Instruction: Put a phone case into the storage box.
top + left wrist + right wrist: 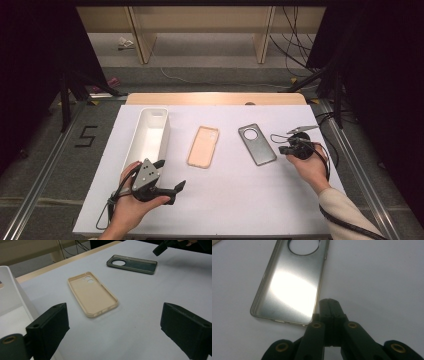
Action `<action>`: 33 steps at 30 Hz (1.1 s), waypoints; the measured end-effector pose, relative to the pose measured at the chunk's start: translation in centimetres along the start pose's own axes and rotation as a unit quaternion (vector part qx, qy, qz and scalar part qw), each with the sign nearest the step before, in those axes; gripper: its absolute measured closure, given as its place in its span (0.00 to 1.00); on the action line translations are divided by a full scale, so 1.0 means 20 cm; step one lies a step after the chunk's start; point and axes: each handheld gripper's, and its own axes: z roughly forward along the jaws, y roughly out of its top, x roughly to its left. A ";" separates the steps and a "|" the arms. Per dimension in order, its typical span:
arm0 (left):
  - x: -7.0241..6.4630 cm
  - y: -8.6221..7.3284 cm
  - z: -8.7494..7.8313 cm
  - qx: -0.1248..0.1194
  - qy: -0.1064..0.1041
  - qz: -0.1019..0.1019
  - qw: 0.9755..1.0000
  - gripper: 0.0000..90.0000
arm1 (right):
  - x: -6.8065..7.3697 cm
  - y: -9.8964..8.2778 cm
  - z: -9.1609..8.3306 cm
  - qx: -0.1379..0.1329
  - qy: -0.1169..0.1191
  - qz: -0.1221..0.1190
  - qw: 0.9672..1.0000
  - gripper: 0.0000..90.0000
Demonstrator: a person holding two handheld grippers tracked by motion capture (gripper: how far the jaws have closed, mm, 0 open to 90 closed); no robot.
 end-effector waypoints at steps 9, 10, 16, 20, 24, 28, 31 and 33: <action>0.00 0.00 0.00 0.000 -0.001 -0.001 1.000 0.09 | 0.00 0.02 0.08 0.028 0.007 0.007 1.000 1.00; 0.00 0.00 0.00 0.001 -0.001 -0.002 1.000 0.09 | 0.00 0.02 0.08 0.028 0.008 0.007 1.000 1.00; 0.00 0.00 0.00 0.001 -0.002 -0.001 1.000 0.09 | 0.00 0.02 0.09 0.036 0.014 0.006 0.999 1.00; 0.00 0.00 0.00 0.000 -0.002 -0.001 1.000 0.09 | 0.01 0.02 0.10 0.039 0.016 0.005 0.999 1.00; 0.00 0.00 0.00 0.001 -0.002 -0.001 1.000 0.09 | 0.02 0.02 0.10 0.041 0.020 -0.001 0.999 1.00; 0.00 0.00 0.00 0.000 -0.002 -0.001 1.000 0.09 | 0.04 0.02 0.10 0.043 0.027 -0.007 0.999 1.00; 0.00 0.00 0.00 0.000 -0.002 -0.001 1.000 0.09 | 0.06 0.02 0.10 0.045 0.032 -0.010 0.998 1.00; 0.00 0.00 0.00 0.000 -0.002 -0.001 1.000 0.09 | 0.07 0.03 0.11 0.046 0.034 -0.013 0.998 1.00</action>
